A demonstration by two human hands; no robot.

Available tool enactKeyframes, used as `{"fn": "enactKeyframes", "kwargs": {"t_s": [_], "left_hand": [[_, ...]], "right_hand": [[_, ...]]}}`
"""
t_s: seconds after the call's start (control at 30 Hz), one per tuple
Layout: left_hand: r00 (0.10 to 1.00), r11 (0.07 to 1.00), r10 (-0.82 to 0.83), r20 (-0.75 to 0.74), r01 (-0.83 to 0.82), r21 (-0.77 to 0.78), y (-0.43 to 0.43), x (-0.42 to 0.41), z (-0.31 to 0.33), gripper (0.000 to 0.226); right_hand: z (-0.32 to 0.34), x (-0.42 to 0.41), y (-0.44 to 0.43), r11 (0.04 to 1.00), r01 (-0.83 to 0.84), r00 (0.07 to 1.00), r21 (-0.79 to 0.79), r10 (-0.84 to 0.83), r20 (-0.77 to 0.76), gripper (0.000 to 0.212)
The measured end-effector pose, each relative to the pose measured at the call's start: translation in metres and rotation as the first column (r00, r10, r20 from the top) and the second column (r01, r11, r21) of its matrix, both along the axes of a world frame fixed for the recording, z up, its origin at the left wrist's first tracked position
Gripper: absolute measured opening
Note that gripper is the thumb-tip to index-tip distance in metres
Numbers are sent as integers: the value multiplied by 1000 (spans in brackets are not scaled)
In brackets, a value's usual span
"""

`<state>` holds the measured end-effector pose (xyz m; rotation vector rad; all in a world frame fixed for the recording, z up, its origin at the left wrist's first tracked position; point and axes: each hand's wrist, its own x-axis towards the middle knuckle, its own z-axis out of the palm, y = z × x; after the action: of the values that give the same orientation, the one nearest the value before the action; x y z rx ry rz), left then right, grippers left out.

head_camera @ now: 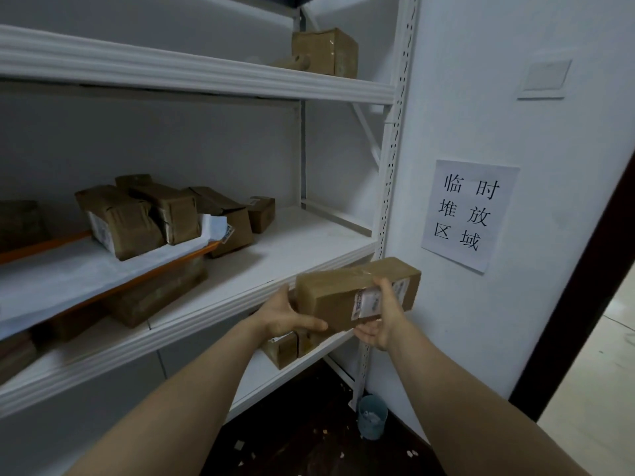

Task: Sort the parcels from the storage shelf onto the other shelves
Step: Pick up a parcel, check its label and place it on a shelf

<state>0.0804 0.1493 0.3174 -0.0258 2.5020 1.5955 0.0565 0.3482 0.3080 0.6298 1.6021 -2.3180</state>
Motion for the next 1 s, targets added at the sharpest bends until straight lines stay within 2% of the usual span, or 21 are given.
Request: {"fn": "enactKeyframes", "kwargs": {"t_s": [0.13, 0.3, 0.4, 0.43, 0.53, 0.6, 0.67, 0.73, 0.8, 0.83, 0.93, 1.0], "left_hand": [[994, 1000, 16, -106, -13, 21, 13, -1, 3, 92], [971, 998, 29, -238, -39, -38, 20, -5, 10, 86], [920, 975, 3, -392, -90, -204, 21, -3, 12, 86], [892, 948, -43, -450, -106, -300, 20, -2, 11, 85], [793, 804, -289, -536, -103, -586, 16, 2, 5, 78], [722, 726, -407, -559, -116, -678, 14, 3, -2, 76], [686, 693, -471, -555, -103, -714, 12, 4, -7, 81], [704, 680, -486, -518, -68, -730, 10, 6, -6, 100], [803, 677, -426, -418, -24, -735, 9, 11, -1, 123], [847, 680, -385, -367, -10, -734, 8, 11, 0, 125], [957, 742, -178, -227, -22, -670, 5, 6, -2, 110], [988, 777, -14, -157, -88, -624, 1, 2, -2, 80]], "right_hand": [[-4, 1, -4, 995, -12, 997, -95, 19, 71, 67], [-10, 0, -4, 986, -6, 997, -165, 19, 78, 64], [-8, -1, -9, 991, 19, 997, -131, -8, 82, 66], [-7, -2, -9, 992, 15, 997, -122, -5, 82, 68], [1, 1, -8, 983, -55, 996, -173, 65, 54, 55], [2, 1, -9, 976, -145, 987, -164, 153, 40, 63], [4, 6, -13, 969, -207, 976, -135, 214, 38, 65], [3, 7, -16, 966, -207, 974, -155, 218, 57, 60], [3, 11, -16, 966, -190, 979, -173, 199, 34, 52], [2, 12, -17, 967, -179, 983, -184, 184, 12, 49], [-3, 15, -13, 975, -164, 987, -152, 161, -28, 40], [-4, 17, -10, 975, -190, 982, -113, 187, -42, 32]]}}
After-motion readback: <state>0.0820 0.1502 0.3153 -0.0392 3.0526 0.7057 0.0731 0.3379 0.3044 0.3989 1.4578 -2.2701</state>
